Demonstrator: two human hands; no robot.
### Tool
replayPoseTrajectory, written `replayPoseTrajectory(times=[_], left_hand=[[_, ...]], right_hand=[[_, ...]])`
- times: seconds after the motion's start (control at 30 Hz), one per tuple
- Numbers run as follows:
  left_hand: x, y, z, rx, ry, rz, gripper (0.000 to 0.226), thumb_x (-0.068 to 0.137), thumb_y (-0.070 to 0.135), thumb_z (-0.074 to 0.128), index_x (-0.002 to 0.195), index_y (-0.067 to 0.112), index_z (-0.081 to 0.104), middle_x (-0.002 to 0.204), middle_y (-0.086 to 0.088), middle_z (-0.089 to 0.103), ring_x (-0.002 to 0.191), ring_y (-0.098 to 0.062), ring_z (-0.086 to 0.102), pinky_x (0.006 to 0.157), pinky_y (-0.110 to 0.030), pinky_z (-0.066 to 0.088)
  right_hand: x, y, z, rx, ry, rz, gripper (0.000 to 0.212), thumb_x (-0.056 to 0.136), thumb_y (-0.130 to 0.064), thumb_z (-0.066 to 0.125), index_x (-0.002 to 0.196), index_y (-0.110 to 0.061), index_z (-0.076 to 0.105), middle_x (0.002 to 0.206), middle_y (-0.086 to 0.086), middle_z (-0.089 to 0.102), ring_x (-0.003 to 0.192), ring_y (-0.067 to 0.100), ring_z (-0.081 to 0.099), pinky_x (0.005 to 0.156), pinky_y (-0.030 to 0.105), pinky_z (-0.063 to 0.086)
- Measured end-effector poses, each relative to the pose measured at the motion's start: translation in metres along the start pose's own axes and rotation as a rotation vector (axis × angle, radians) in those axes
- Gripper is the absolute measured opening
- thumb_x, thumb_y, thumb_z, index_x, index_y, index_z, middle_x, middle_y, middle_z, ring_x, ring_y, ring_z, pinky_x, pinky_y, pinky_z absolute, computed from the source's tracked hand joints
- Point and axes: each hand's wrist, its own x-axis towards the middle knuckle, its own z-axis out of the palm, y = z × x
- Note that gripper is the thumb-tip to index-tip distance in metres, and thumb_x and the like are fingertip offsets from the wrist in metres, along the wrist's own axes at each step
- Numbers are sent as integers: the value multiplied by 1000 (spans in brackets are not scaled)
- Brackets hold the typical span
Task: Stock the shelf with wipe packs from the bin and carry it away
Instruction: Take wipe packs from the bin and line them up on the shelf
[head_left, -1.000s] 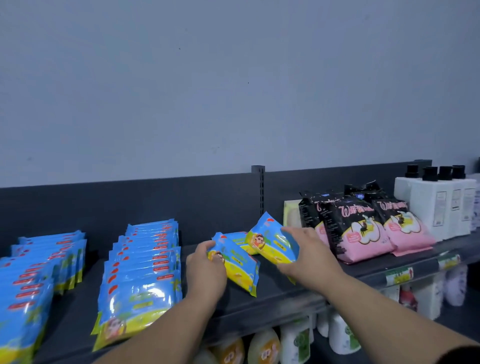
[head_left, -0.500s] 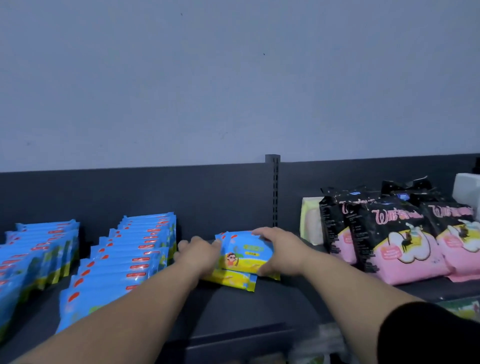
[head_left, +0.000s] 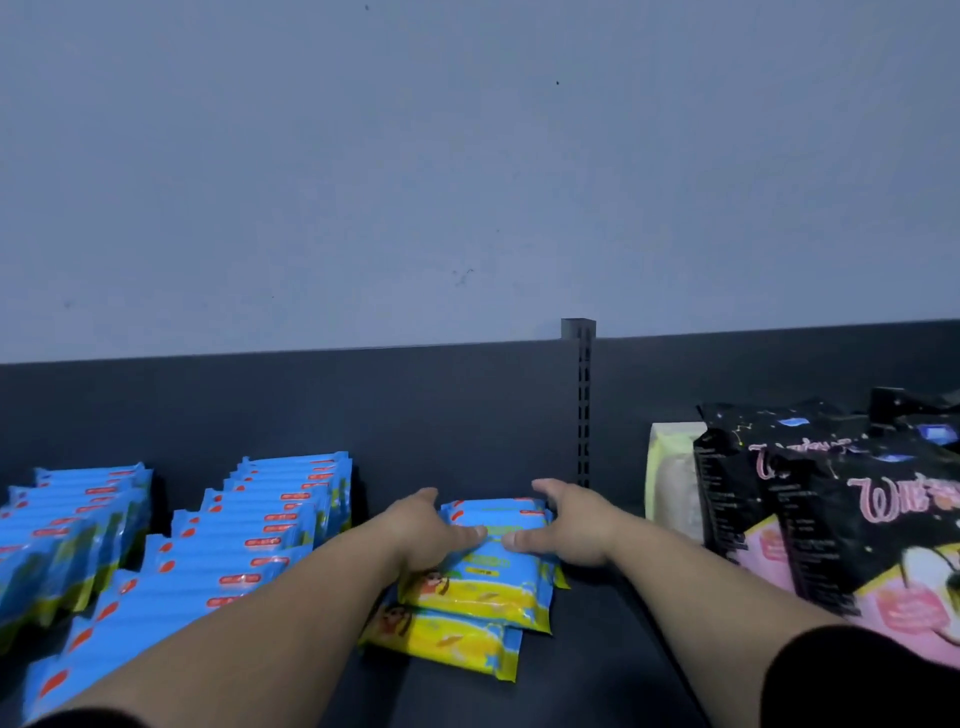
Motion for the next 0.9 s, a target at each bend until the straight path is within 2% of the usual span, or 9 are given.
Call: replayPoseTrajectory(times=[0.13,0.27,0.37,0.5,0.57,0.63,0.7,0.8,0.9], left_hand=[[14,4,4,44,-58,24,94,83,63,56,153,15,14,156,-2,26,137,-21,36,104,-25,33],[24,4,10,-49,-32,50,88,83,51,65,151,15,22,148,0,39,124,-18,50,97,-23,42],[31,-1,11,-123,35,47,88,76,36,78,148,16,30,143,-1,44,120,-19,53,97,-28,46],[33,-7,7,-131,136,84,90,68,27,86,143,24,35,134,-1,53,116,-19,56,96,-34,49],[32,-9,7,-176,186,126,88,68,22,86,140,29,37,131,0,54,109,-13,58,89,-30,51],[31,-8,9,-212,256,167,83,71,16,84,138,32,37,126,1,56,99,-10,58,81,-26,51],[33,-6,10,-188,374,214,78,72,17,83,134,34,38,120,2,57,97,-13,59,80,-27,50],[38,-3,12,-159,514,261,67,75,16,80,123,35,38,116,3,55,94,-12,55,74,-24,44],[41,-4,16,-114,535,239,59,81,13,73,124,33,37,115,1,53,89,-8,49,71,-21,37]], right_hand=[[17,1,8,-23,-9,7,98,75,-62,68,150,-17,24,152,-1,33,134,17,39,108,26,35],[28,5,12,102,0,16,97,69,-45,81,148,-19,31,140,-1,45,122,15,49,103,29,43],[28,7,10,283,-11,-10,95,66,-22,88,145,-20,34,122,-5,53,103,10,57,84,22,51],[32,10,10,354,51,-83,101,62,-11,89,145,-29,33,132,-7,49,106,14,59,89,30,52],[32,8,12,395,68,-122,103,62,-7,88,145,-32,32,134,-9,47,100,11,61,81,26,54],[36,6,14,414,109,-171,105,62,-4,88,144,-35,31,134,-10,47,99,14,62,81,32,56],[40,3,14,424,198,-245,105,61,-2,87,143,-38,32,131,-10,49,97,15,64,84,37,57],[44,-2,11,430,331,-314,100,66,1,82,142,-40,32,126,-13,51,96,7,61,81,26,56],[46,-1,12,340,375,-316,99,70,0,79,144,-41,28,123,-14,49,98,2,55,70,10,48]])
